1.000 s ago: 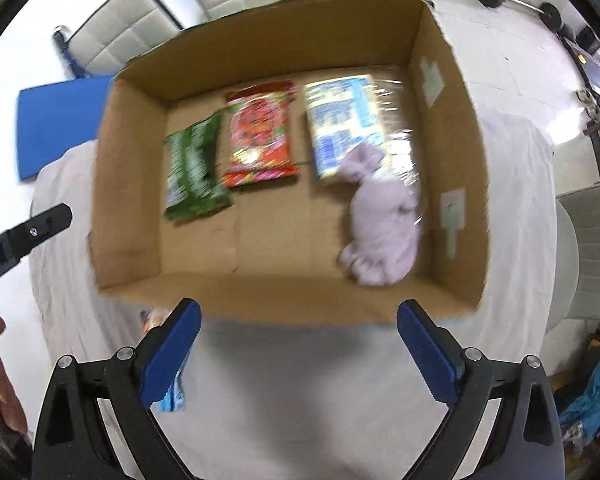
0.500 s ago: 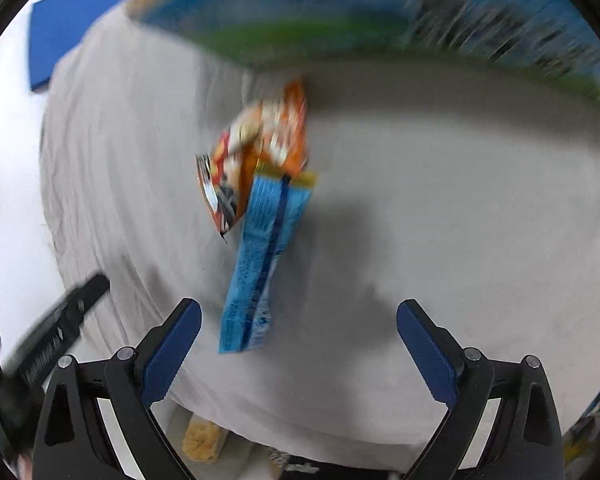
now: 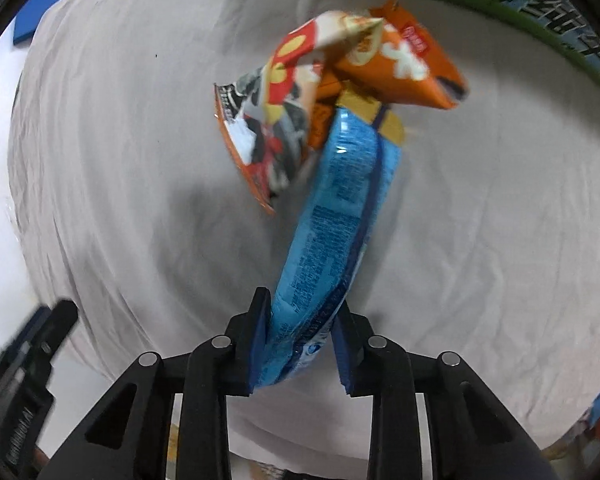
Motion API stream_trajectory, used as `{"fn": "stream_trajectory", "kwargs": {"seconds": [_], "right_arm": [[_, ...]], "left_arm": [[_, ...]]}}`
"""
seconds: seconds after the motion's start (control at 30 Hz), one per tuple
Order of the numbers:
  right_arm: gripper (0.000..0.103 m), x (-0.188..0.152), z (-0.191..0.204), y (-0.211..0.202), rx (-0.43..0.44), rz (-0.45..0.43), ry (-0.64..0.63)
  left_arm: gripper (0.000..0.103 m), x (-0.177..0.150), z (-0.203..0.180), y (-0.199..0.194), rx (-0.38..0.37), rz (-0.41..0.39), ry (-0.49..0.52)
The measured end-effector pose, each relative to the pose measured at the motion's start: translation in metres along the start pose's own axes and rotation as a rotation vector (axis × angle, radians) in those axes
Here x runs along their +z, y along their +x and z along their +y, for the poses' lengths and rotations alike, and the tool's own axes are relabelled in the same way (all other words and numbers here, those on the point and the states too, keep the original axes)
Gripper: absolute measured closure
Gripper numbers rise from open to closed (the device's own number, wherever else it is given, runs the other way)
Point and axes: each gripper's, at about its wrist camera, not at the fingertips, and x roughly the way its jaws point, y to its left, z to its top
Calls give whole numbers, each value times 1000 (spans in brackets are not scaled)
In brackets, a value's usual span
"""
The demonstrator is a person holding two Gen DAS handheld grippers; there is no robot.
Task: Organize soft objects
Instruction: 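Grasp the blue snack packet with the right tool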
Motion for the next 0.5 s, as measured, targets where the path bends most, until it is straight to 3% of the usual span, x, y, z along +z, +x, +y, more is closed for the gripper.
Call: {"fn": "stream_trajectory", "kwargs": {"seconds": [0.2, 0.5], "right_arm": [[75, -21, -37, -28, -18, -29, -28], [75, -44, -112, -61, -56, -81, 55]], "left_arm": [[56, 10, -40, -14, -41, -20, 93], [56, 35, -137, -8, -79, 3, 322]]}}
